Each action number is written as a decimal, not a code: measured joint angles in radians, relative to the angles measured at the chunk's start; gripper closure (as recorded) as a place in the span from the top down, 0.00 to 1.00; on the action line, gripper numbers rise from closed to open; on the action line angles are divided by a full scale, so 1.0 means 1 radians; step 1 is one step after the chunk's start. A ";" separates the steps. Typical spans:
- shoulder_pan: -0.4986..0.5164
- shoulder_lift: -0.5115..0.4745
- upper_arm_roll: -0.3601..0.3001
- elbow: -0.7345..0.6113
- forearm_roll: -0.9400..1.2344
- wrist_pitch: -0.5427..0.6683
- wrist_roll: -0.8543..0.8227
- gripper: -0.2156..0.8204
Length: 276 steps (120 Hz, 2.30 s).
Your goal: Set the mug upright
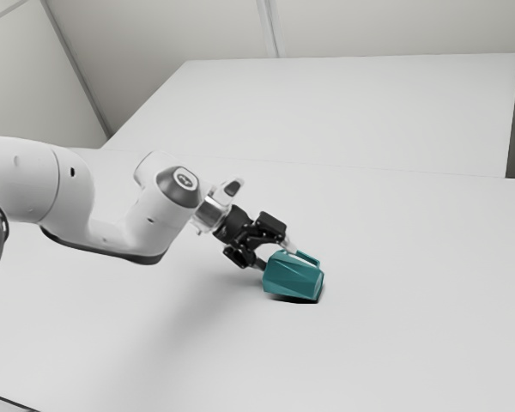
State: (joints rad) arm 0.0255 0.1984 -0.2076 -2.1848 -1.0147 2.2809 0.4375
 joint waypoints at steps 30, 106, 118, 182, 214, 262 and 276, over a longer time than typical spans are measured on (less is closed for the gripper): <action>0.037 0.006 -0.012 0.000 -0.079 -0.069 0.070 0.68; 0.055 0.018 -0.019 0.009 -0.131 -0.180 0.256 0.09; 0.053 -0.003 -0.026 0.009 -0.128 -0.180 0.280 0.07; 0.051 -0.231 -0.028 0.019 0.689 -0.079 0.150 0.04; 0.071 -0.222 -0.028 0.043 1.055 -0.096 -0.092 0.04; 0.123 -0.187 -0.026 0.023 1.169 -0.140 -0.339 0.04; 0.141 -0.185 -0.025 0.008 1.181 -0.147 -0.392 0.04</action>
State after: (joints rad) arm 0.1664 0.0138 -0.2331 -2.1766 0.1660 2.1337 0.0455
